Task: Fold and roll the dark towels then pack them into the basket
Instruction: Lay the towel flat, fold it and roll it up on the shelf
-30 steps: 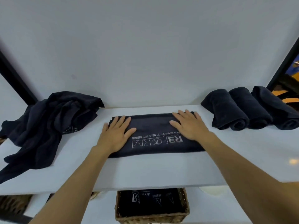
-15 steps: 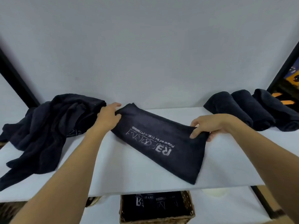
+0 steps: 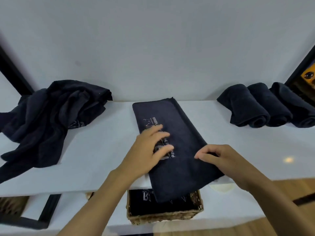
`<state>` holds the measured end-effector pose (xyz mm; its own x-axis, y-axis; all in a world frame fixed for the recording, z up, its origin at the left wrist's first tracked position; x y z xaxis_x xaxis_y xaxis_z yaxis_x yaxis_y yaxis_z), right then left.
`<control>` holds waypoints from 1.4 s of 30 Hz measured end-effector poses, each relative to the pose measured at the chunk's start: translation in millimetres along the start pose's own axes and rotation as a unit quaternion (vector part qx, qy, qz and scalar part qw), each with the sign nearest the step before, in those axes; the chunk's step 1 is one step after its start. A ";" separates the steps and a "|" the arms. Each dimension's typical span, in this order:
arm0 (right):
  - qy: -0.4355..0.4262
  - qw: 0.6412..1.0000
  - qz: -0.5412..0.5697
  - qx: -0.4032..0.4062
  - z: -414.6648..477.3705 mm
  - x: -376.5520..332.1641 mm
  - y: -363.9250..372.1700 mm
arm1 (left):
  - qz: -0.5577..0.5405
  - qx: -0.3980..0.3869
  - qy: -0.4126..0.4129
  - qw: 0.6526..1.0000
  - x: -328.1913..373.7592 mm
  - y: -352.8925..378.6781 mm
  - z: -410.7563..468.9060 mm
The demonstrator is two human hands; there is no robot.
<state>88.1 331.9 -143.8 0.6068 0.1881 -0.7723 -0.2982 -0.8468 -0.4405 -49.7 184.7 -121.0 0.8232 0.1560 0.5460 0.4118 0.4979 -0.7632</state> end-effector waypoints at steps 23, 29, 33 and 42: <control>0.029 0.996 0.059 0.061 -39.6 16.4 4.3 | -0.260 0.022 -0.139 0.955 -9.9 -14.3 -53.5; 0.033 0.973 -0.138 0.183 -22.8 11.5 -12.7 | -0.247 0.033 -0.203 0.947 -25.2 -7.4 -53.2; -0.258 0.863 -0.257 0.350 -64.0 -36.1 0.8 | -0.189 0.063 -0.207 0.958 -30.1 -14.8 -50.7; -0.365 0.788 -0.449 0.211 -41.1 -20.1 44.1 | 0.096 0.083 0.019 0.992 7.6 -32.7 -44.4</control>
<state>93.0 270.3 -129.0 0.1739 0.9834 -0.0527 -0.3016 0.0022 -0.9534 -39.5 131.7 -107.3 0.8959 0.2300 0.3800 0.1788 0.5965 -0.7825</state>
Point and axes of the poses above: each hand's wrist, its own z-axis towards the middle knuckle, its own y-axis out of the palm, x = y × z, the point moved 10 cm from there along z, towards the middle knuckle, and after that the axes turned 13 degrees about y, right-handed, at the moved point
